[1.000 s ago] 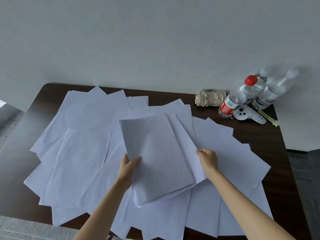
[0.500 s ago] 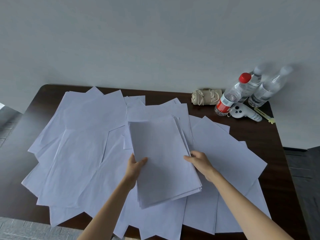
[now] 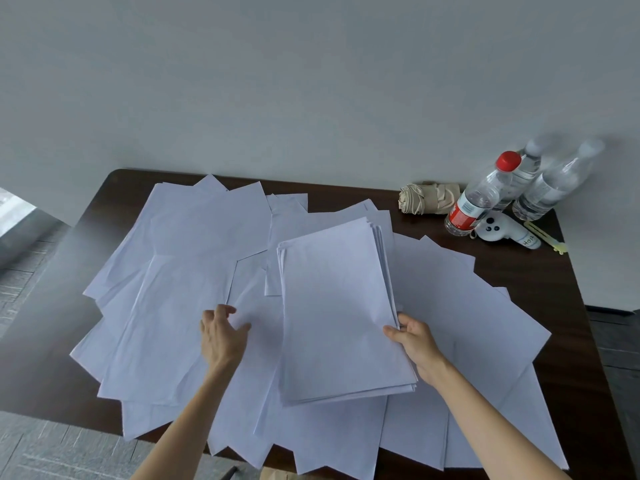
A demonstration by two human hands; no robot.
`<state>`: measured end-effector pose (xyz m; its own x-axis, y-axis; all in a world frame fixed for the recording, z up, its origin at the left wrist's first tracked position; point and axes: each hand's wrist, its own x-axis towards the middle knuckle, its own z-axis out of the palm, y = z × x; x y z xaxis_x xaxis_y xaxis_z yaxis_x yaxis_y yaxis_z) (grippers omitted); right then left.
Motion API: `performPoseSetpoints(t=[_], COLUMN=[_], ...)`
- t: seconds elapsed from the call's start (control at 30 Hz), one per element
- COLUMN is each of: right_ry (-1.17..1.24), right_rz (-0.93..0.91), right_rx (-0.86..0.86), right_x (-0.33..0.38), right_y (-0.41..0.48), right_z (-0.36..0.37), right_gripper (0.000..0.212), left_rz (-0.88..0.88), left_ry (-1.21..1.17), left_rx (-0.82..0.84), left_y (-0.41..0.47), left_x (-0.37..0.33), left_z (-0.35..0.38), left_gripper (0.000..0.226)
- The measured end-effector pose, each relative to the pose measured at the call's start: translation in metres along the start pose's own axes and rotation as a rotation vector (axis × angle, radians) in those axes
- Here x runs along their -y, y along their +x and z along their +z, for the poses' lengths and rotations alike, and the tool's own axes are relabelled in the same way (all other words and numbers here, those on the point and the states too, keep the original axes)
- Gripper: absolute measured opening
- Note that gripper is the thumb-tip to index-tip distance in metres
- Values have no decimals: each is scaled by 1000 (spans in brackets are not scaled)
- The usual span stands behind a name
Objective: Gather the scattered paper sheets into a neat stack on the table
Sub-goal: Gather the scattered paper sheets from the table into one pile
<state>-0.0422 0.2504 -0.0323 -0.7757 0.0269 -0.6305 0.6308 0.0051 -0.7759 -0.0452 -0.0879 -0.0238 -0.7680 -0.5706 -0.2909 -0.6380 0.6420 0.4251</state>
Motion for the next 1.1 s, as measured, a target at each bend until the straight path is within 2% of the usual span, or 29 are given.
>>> performPoseSetpoints(t=[0.1,0.23,0.33,0.43,0.5,0.57,0.67,0.87,0.97,1.1], right_ry=[-1,2,13,31,51,63,81,113,116,113], right_rz=[7,-7,-10,-12,-10,-10,-23,-31,-40,-47], right_rx=[8,7,9,-2,-23,-46,-70,-95,-91,-84], right_x=[-3,-11,-15,-18,-22,-25,-26,-14,-11,-8], right_y=[-6,-10,-15,-22,-26,-27,-30,-37,-39,-39], right_z=[13,28,36,43,47,54,68,120,153,200], right_gripper=[13,14,12,15,15,14,14,14,12,15], left_rz=[-77,-102,-102,-77,-29,33,69,5,-7,-54], left_ry=[102,177,165,140,61,20,-127,-432,-523,-592], left_rx=[96,193,259,317,301,262,241,196,154,164], left_y=[12,21,29,33,34,35,44,70,80,101], left_x=[19,38,46,46,48,51,59,82,94,118], left_z=[-15,-23,-24,-26,-26,-27,-32,-63,-82,-100], left_gripper=[65,79,69,44,23,15,14,5,13,13])
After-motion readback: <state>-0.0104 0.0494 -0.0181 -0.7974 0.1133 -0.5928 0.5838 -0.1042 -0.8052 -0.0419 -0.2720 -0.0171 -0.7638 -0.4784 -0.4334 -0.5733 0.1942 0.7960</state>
